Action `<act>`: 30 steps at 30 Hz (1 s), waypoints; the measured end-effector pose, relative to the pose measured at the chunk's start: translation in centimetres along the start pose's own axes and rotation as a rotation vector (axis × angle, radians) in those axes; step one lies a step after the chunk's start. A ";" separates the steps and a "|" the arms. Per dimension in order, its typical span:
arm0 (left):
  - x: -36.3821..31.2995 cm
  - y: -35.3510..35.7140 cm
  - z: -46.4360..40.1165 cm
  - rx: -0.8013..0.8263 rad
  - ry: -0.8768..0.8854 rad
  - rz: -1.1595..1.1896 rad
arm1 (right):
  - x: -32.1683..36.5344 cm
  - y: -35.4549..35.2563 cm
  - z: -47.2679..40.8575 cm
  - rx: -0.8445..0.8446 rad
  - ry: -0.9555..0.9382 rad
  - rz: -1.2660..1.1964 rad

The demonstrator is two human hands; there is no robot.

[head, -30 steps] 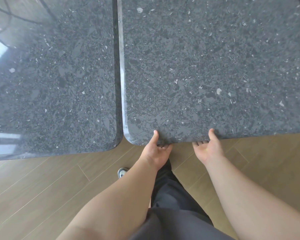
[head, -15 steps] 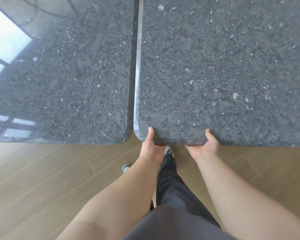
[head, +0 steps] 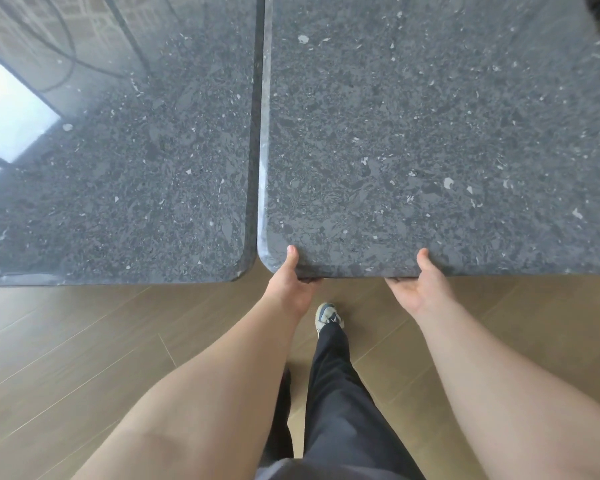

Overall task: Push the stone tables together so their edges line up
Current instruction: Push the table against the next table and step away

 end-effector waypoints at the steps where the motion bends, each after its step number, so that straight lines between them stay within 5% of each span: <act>1: 0.0 -0.1 -0.1 0.004 0.001 -0.009 | 0.0 -0.1 -0.1 0.003 -0.003 0.008; 10: -0.1 -0.3 -0.9 0.111 0.013 -0.013 | -0.3 -0.6 -0.1 -0.002 -0.030 0.075; 30: 0.3 -1.7 0.1 0.033 -0.052 -0.056 | -0.5 -1.4 0.7 -0.092 0.050 0.042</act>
Point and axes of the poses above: each hand's wrist, its own z-axis away from the middle knuckle, its own y-axis out of the palm, x = y × z, the point moved 6 cm from there along -z, towards the middle knuckle, and after that the axes turned 2 degrees about -x, right-handed, at the moved point
